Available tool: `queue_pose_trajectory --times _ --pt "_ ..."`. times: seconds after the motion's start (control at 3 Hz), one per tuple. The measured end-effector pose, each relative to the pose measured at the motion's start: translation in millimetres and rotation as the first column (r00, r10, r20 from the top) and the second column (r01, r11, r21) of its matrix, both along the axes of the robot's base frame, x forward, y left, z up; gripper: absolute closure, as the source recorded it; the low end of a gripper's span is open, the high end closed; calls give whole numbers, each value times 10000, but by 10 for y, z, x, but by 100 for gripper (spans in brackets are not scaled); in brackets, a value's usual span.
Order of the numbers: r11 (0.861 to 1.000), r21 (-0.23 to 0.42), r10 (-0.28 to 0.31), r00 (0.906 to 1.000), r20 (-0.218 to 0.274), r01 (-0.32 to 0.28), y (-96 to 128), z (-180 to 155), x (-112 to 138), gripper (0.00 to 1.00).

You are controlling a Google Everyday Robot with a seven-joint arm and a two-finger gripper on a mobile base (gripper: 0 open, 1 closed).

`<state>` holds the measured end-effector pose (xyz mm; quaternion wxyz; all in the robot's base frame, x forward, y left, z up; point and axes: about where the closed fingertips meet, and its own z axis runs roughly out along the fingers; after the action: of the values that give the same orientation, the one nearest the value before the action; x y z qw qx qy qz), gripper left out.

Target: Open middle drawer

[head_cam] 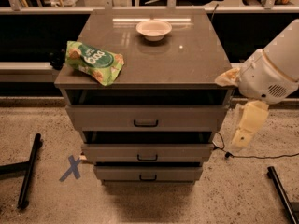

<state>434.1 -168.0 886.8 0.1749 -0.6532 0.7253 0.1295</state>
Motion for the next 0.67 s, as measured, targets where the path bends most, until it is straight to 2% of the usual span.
queue_pose_trajectory --times 0.33,0.67 --pt "9946 886 624 9942 -875 -546 446 -348 -151 0" --pt "9946 885 623 9942 -875 -546 446 -348 -151 0"
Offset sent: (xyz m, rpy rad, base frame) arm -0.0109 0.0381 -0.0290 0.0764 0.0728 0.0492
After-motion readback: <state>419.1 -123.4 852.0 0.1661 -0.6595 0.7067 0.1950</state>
